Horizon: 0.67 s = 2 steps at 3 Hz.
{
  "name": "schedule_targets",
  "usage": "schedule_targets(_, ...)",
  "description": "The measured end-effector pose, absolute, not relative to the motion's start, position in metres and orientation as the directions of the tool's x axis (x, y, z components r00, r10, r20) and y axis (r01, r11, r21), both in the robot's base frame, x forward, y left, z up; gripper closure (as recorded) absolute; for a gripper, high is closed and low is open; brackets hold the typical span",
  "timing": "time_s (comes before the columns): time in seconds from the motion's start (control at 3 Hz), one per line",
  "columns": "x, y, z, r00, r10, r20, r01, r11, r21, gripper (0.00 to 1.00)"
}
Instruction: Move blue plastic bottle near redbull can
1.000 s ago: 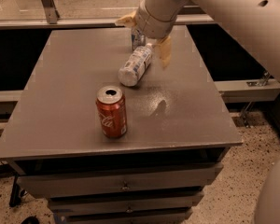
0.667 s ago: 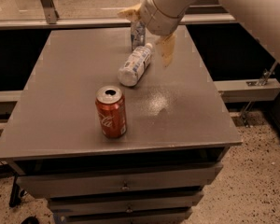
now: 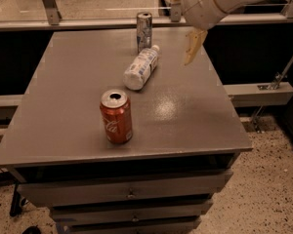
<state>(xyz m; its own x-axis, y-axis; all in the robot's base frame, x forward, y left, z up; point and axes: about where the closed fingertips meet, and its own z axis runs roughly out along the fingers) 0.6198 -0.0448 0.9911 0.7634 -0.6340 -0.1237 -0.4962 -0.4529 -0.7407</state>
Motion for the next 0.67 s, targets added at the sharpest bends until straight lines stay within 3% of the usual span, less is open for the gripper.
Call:
schedule_targets(0.33, 0.6101, -0.0764, 1.0127, 0.694, -0.672, -0.258, -0.544, -0.255, -0.799, 0.0)
schedule_targets(0.67, 0.6094, -0.0833, 1.0182, 0.682, -0.679, -0.272, -0.545, -0.224, -0.808, 0.0)
